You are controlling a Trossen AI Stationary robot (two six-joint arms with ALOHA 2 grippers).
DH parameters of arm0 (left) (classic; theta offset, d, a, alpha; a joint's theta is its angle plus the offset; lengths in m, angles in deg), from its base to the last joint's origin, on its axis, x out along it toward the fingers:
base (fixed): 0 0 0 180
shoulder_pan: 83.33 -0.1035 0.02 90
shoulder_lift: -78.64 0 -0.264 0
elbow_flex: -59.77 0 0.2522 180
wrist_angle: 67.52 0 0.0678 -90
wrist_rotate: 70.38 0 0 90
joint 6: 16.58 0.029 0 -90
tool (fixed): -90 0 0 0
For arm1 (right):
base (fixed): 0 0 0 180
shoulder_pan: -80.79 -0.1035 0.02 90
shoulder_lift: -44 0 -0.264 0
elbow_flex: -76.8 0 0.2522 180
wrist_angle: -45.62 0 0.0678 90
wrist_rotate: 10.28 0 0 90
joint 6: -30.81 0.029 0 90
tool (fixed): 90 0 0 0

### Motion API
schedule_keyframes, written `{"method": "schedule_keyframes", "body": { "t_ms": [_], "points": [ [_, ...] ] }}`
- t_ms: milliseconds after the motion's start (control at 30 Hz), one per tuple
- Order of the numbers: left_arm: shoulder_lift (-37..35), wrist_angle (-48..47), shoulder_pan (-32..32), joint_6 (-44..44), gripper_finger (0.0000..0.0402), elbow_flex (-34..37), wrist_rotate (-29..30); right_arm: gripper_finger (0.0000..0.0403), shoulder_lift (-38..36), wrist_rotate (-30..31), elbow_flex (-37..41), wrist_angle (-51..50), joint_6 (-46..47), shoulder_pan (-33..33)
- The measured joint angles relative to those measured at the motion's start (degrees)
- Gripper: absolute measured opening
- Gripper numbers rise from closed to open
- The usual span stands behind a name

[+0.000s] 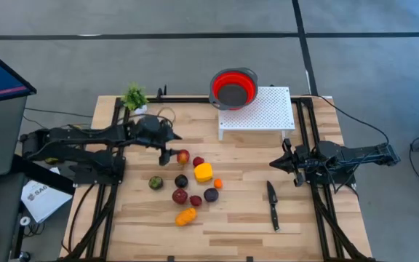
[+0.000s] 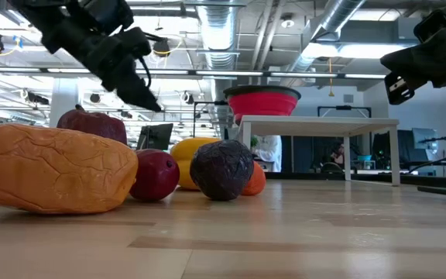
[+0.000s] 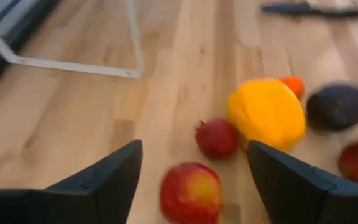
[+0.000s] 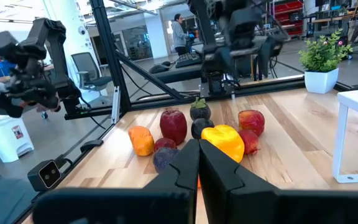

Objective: Pick & Place Fruit
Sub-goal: Put the apple into the red strainer bowl

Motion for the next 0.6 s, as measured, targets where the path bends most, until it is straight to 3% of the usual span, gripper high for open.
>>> {"method": "schedule_keyframes", "body": {
  "t_ms": [200,600],
  "points": [
    [2.4,0.1,8.2,1.7,0.0320,1.4,12.7,0.0006,0.0,0.0,0.0,0.0,0.0,0.0],
    [15.4,6.6,8.8,-2.4,0.0345,1.3,13.8,0.0006,0.0,0.0,0.0,0.0,0.0,0.0]
  ]
}}
